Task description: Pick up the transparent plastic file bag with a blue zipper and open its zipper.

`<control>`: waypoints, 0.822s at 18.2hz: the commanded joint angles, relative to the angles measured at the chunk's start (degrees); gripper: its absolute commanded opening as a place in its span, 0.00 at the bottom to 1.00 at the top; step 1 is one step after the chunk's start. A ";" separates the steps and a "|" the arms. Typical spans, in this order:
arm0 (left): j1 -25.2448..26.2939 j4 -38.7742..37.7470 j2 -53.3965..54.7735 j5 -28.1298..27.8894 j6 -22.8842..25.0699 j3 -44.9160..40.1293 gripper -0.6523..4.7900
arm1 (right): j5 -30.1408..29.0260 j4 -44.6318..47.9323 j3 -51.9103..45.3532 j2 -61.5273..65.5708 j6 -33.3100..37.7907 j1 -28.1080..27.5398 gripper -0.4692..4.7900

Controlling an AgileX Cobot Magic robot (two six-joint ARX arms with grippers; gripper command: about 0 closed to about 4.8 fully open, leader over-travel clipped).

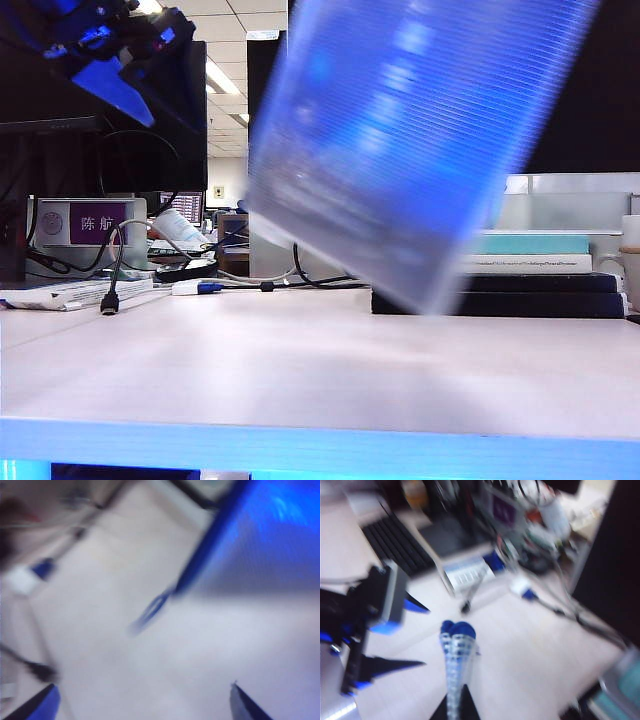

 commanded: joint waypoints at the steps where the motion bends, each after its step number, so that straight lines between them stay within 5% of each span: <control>1: 0.02 2.95 -0.70 -0.70 -1.14 0.15 1.00 | 5.31 0.13 0.44 0.11 -1.18 -0.37 0.09; 4: 0.04 3.17 -0.68 -0.48 -1.09 0.15 1.00 | 23.39 -9.75 -0.33 5.62 -9.40 -3.58 0.09; 7: 0.04 3.28 -0.66 -0.31 -1.09 0.13 1.00 | 23.80 -9.01 -2.67 9.94 -9.27 -9.94 0.12; 10: 0.28 3.26 -0.66 -0.24 -1.11 0.13 1.00 | 27.80 -10.71 -2.64 14.69 -6.64 -14.23 0.81; 15: 0.50 5.55 -0.66 1.60 -1.44 0.13 1.00 | 26.64 -7.87 -2.51 14.56 -6.32 -16.55 0.84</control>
